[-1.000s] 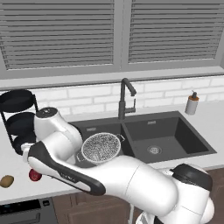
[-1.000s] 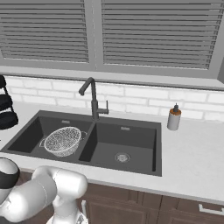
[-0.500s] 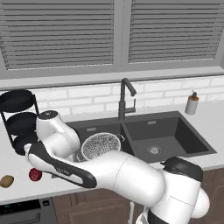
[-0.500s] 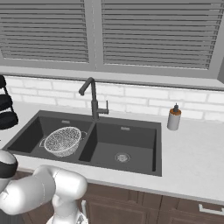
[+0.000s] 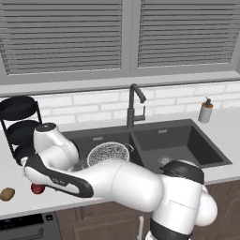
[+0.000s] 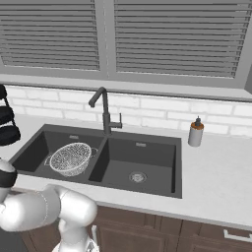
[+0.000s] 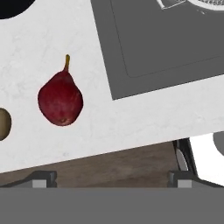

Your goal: Put the colander in the sink, put the pear, kiwi in the colander, and turn on the sink faucet and pour water over the colander.

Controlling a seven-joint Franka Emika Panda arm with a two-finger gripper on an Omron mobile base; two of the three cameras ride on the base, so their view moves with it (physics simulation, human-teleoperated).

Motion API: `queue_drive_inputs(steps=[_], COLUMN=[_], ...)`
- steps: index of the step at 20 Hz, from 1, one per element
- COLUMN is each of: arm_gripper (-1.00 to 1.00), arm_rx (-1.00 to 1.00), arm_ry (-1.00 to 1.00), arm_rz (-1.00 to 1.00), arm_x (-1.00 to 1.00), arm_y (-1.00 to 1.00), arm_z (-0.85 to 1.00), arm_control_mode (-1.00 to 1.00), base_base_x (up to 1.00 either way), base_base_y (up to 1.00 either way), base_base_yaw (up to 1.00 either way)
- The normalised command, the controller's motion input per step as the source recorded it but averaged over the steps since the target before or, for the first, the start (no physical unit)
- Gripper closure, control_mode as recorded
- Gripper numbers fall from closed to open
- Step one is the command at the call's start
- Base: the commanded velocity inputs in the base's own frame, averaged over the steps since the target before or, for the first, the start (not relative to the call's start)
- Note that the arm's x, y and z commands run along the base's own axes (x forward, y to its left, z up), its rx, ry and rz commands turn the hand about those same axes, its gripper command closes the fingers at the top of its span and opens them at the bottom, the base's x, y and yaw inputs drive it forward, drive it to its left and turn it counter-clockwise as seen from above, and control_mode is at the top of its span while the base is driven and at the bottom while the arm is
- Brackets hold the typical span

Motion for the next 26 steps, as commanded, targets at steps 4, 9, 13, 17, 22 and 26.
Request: queue_drive_inputs(steps=[4,9,13,17,22,26], arm_gripper=[-1.0,-1.0,-1.0,-1.0,-1.0,-1.0], arm_rx=[0.0,0.0,0.0,0.0,0.0,0.0], arm_ry=[0.04,0.03,0.01,0.01,0.02,0.01], arm_rz=[-0.01,0.0,0.0,0.0,0.0,0.0], arm_x=[0.23,0.24,0.24,0.26,0.24,0.11], arm_y=[0.1,0.16,0.26,0.25,0.24,0.22], arm_z=[-0.25,-0.28,-0.24,-0.24,-0.24,-0.26], arm_control_mode=[-1.0,-1.0,-1.0,-1.0,-1.0,-1.0], base_base_x=[0.0,0.0,0.0,0.0,0.0,0.0], base_base_y=[0.0,0.0,0.0,0.0,0.0,0.0], base_base_yaw=[0.0,0.0,0.0,0.0,0.0,0.0])
